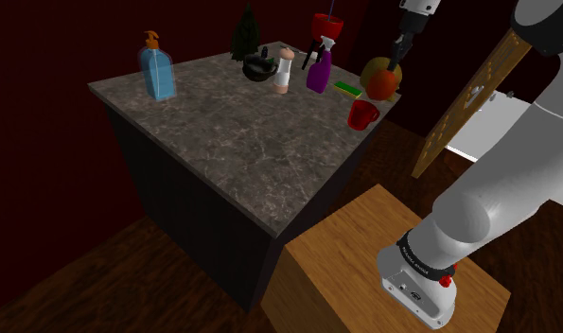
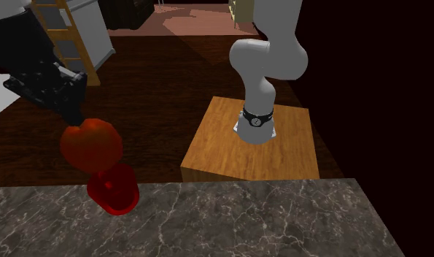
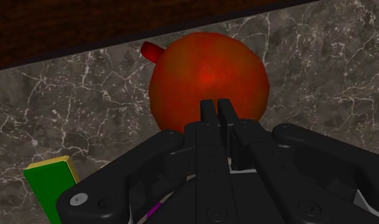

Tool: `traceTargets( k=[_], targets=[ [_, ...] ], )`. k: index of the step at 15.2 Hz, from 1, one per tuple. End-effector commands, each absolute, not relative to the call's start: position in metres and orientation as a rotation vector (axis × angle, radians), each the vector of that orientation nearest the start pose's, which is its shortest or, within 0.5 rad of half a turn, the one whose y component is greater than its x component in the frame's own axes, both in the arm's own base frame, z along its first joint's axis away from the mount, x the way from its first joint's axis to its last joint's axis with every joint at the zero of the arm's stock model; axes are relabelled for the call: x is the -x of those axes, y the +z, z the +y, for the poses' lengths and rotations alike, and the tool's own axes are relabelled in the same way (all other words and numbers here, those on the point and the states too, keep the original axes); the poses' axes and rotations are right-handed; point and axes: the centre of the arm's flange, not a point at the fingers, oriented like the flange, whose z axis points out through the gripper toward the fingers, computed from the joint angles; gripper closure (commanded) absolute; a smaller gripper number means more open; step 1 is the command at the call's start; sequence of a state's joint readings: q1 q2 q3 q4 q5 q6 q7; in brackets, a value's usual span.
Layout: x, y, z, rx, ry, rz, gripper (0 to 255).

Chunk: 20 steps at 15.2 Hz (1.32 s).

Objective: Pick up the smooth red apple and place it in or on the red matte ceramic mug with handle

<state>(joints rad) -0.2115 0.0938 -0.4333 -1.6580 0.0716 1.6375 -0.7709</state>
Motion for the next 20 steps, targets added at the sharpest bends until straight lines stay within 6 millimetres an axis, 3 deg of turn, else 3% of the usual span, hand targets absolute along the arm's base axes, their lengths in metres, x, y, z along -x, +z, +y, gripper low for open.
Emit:
traceTargets(
  k=[1,7,14,15,20],
  targets=[
    [-0.471,0.53,-0.335,3.043,0.09,-0.178,255],
    [-0.471,0.501,-0.335,3.043,0.09,-0.178,255],
    [-0.471,0.501,-0.335,3.043,0.09,-0.178,255],
    [-0.471,0.501,-0.335,3.043,0.09,-0.178,0],
    [-0.471,0.501,-0.335,3.043,0.09,-0.178,0]
  ],
)
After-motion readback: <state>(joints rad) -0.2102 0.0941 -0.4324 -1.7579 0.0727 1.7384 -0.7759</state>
